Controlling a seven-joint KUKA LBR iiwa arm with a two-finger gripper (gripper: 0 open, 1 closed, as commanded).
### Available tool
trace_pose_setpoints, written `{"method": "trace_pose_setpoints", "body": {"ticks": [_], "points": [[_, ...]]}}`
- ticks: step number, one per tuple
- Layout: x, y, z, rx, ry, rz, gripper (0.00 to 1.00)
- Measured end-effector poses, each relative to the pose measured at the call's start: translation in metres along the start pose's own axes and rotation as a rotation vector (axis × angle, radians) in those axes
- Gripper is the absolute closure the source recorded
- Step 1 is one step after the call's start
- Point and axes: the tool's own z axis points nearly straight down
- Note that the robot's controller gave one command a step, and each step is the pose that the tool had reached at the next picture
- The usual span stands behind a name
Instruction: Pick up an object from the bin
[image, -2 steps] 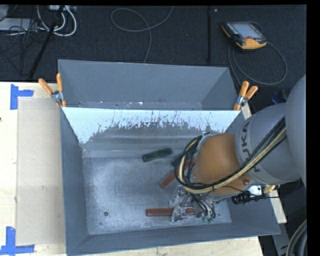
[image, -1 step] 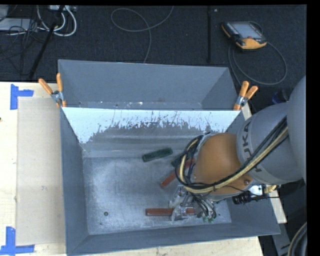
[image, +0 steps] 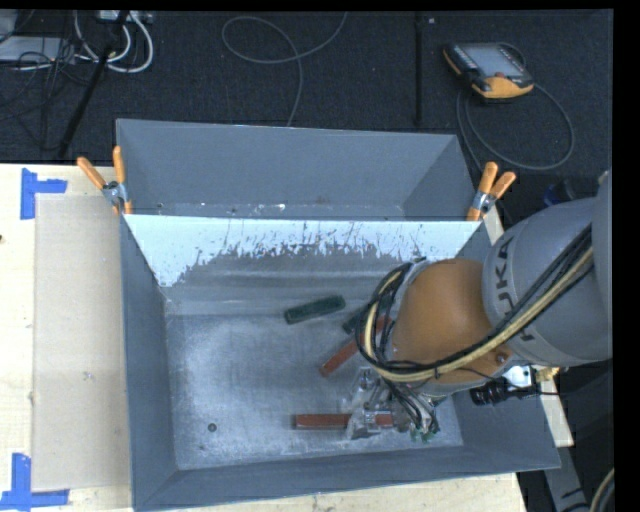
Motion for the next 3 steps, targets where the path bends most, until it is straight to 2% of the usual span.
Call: {"method": "trace_pose_setpoints", "body": {"ticks": [3], "points": [[-0.001, 0.0, -0.06, -0.002, -0.003, 0.0, 1.0]]}}
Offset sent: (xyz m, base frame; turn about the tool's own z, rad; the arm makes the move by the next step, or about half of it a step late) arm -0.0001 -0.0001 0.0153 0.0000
